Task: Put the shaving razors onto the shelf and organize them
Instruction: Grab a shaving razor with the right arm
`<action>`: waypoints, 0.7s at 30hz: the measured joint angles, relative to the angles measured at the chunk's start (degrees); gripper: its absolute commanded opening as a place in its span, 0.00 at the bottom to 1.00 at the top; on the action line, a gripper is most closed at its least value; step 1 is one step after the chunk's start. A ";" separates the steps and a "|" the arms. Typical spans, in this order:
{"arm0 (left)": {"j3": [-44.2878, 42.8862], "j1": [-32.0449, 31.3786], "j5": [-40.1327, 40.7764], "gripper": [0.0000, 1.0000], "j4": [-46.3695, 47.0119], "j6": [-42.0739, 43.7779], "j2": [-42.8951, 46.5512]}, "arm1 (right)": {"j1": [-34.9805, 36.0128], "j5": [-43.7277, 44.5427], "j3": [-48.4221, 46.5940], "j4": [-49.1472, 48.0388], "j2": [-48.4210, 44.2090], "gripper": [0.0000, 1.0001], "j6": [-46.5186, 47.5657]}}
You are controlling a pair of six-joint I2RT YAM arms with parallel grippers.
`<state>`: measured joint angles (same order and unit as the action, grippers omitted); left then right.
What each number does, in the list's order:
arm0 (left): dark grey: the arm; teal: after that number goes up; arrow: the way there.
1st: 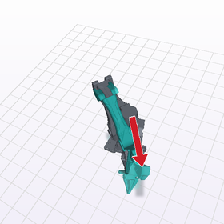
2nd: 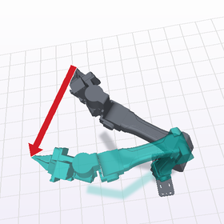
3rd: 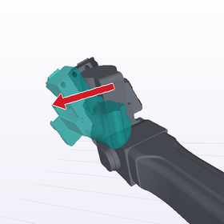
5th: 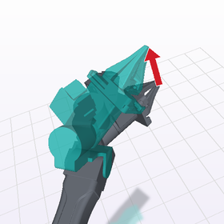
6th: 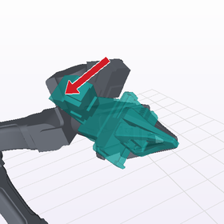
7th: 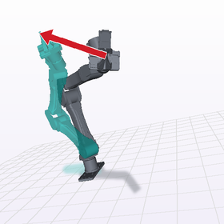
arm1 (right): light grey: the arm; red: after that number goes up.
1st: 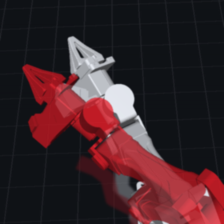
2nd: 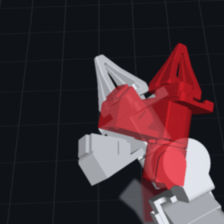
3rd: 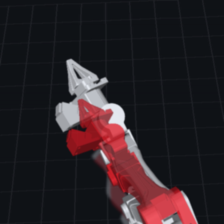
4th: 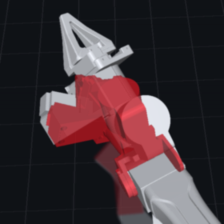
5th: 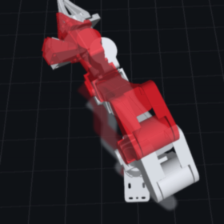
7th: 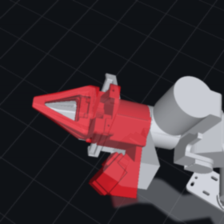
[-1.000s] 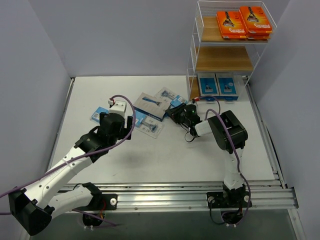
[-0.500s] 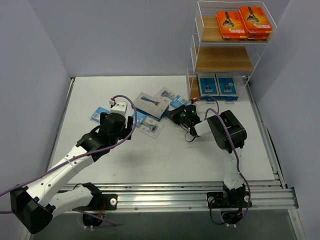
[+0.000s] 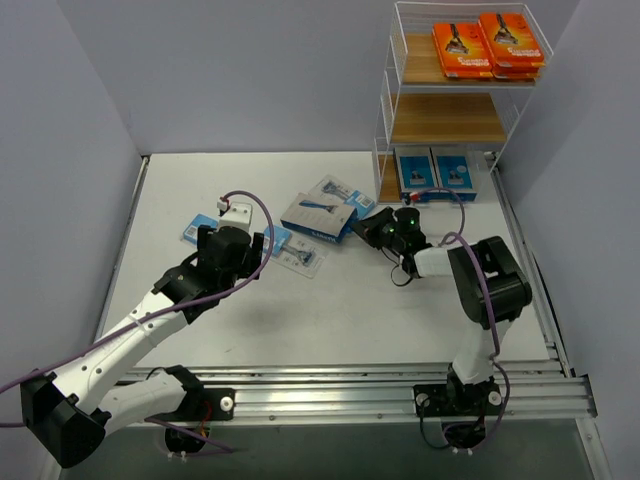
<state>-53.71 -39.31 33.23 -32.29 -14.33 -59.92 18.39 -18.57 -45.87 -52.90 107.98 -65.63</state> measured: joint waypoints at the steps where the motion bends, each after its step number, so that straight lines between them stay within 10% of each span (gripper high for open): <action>1: 0.00 0.00 0.20 0.87 -0.07 0.02 0.02 | -0.48 -0.26 0.81 0.68 -1.46 0.00 0.46; 21: 0.00 0.04 2.34 0.88 -0.68 1.62 -0.20 | -8.00 -4.96 14.19 26.60 -25.29 0.00 17.59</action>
<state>-53.71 -39.27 35.57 -32.97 -12.71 -60.12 10.39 -23.53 -31.68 -26.30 82.70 -48.03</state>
